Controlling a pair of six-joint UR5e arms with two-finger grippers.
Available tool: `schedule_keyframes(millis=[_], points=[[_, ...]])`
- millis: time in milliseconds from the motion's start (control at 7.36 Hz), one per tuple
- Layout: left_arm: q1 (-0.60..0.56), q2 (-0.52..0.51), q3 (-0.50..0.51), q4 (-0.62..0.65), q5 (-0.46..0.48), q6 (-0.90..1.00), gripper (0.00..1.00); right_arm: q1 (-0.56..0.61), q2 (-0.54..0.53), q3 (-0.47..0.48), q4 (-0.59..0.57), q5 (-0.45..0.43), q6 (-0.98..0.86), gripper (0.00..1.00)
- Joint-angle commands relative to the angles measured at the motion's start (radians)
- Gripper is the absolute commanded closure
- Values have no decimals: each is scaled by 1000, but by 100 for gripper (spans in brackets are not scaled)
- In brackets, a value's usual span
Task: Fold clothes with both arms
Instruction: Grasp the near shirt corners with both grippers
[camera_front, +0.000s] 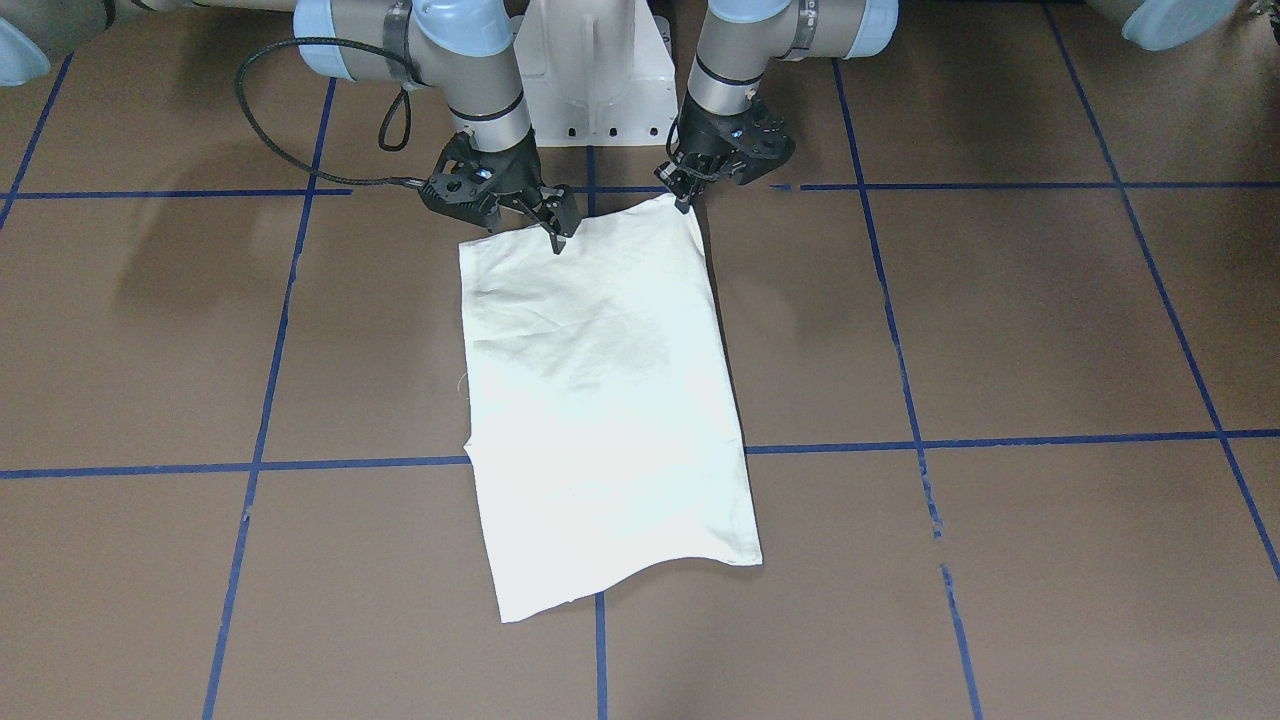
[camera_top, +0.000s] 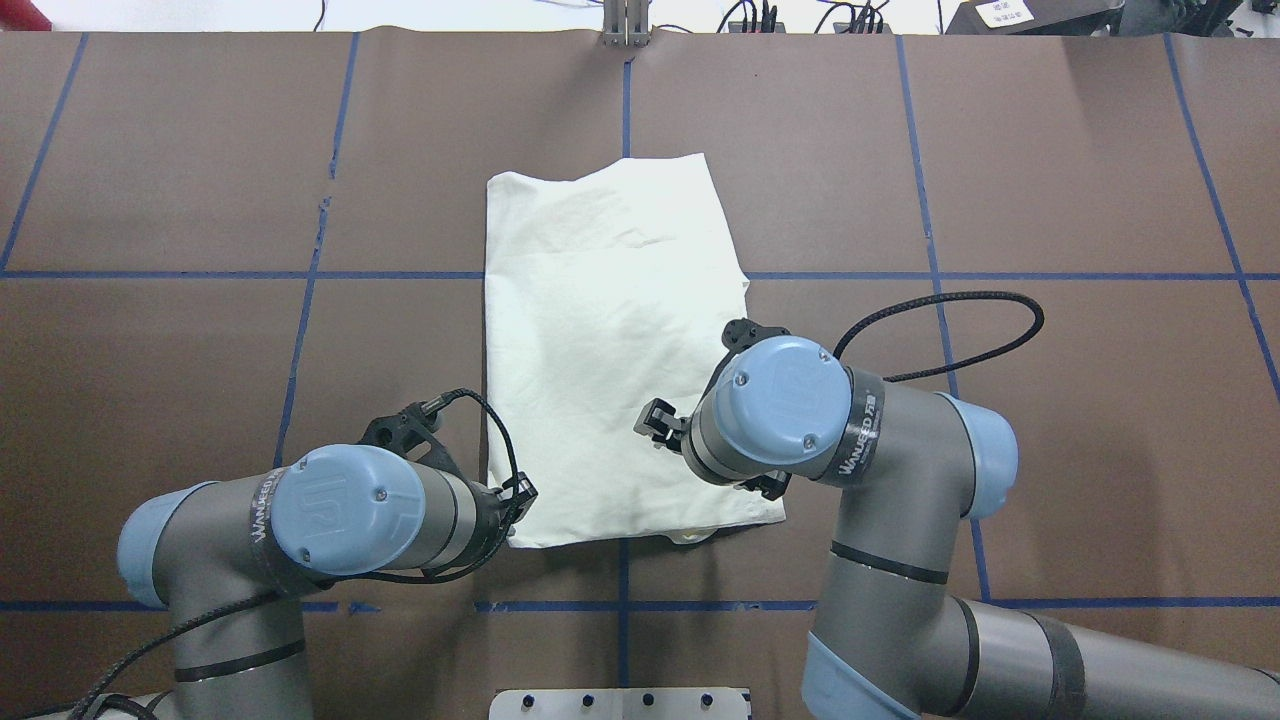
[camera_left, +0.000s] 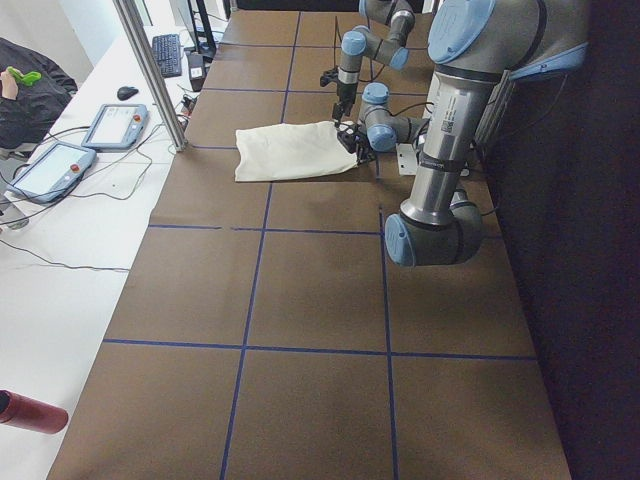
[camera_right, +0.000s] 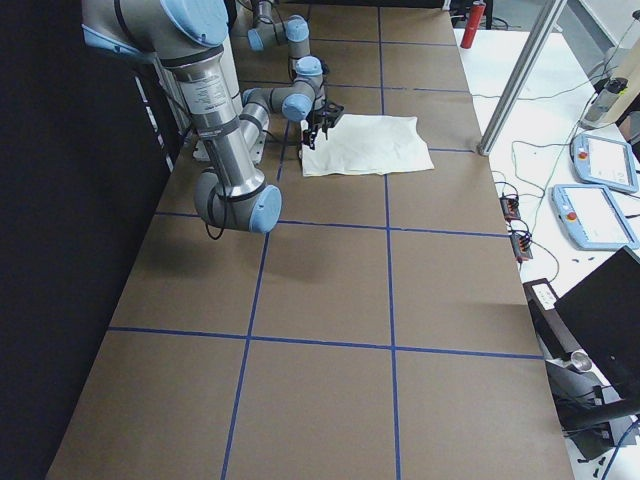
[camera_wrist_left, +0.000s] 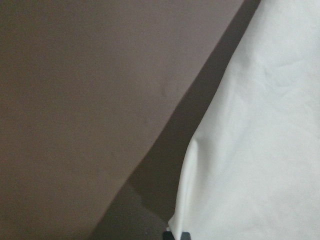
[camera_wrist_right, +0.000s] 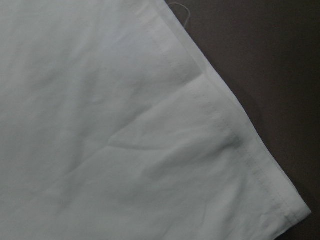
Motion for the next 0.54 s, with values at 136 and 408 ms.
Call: schedule_keyframes(millis=[136,408], points=[[2,-3,0,0,1,1,100,-46,-33,-7,-1,-52,59,0],[2,-3,0,0,1,1,100,-51,-27,-37,1,-52,63,0]])
